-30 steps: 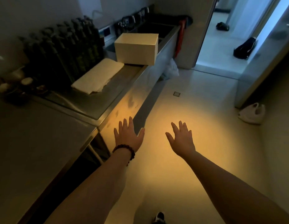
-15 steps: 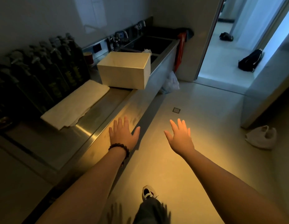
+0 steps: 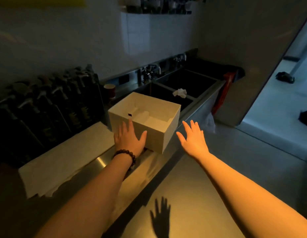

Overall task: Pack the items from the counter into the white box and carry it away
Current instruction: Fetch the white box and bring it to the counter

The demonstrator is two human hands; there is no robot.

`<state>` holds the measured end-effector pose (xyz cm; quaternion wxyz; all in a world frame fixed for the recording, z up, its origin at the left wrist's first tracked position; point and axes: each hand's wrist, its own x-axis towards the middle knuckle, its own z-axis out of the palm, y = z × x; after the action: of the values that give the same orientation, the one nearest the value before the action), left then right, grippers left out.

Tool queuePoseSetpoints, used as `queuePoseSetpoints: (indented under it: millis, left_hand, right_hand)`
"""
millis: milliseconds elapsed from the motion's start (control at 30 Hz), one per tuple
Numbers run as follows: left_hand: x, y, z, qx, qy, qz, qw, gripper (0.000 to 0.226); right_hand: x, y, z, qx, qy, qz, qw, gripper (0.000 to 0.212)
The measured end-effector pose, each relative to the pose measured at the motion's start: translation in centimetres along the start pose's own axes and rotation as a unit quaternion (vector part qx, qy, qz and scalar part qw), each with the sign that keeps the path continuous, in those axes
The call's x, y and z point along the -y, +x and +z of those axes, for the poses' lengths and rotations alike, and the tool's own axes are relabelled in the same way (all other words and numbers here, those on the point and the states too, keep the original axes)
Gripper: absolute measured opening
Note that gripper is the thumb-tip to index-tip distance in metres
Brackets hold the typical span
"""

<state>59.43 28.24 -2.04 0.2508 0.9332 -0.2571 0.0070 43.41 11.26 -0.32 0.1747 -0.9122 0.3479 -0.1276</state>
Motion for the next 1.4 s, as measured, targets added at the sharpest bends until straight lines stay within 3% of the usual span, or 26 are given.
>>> queuePoseSetpoints:
  millis: [167,333,500,633,767,867,1200,1400]
  left_hand:
    - [-0.1,4.6,0.6,-0.038,-0.016,-0.057,0.998,0.083]
    - [-0.3,8.3,2.5,-0.087,-0.033,-0.154,0.984,0.084]
    - [-1.8,10.9,3.7,-0.172,-0.100,-0.286,0.937,0.085]
    - [-3.1,10.5,4.4,-0.226,-0.183,-0.333,0.897,0.087]
    - [-4.3,9.9,4.8,-0.218,-0.261,-0.361,0.869,0.090]
    - [-5.1,10.1,5.6,-0.202,-0.297,-0.378,0.854,0.090]
    - [-6.7,10.9,6.5,-0.217,-0.400,-0.381,0.805,0.084]
    - [-7.0,9.7,4.8,-0.270,-0.378,-0.358,0.810,0.069]
  right_hand:
    - [0.1,10.4,0.1,-0.001,-0.010,-0.072,0.997,0.063]
    - [1.3,20.3,2.2,0.058,0.016,-0.176,0.982,0.062]
    - [1.9,28.3,4.4,0.140,0.034,-0.290,0.946,0.063]
    - [2.6,32.0,5.8,0.225,0.059,-0.342,0.910,0.068]
    - [3.5,33.0,6.7,0.361,0.169,-0.291,0.870,0.077]
    - [3.3,33.4,7.3,0.426,0.183,-0.283,0.839,0.080]
    - [3.3,34.1,8.7,0.486,0.245,-0.253,0.800,0.087]
    - [5.5,33.1,6.9,0.491,0.279,-0.300,0.768,0.079]
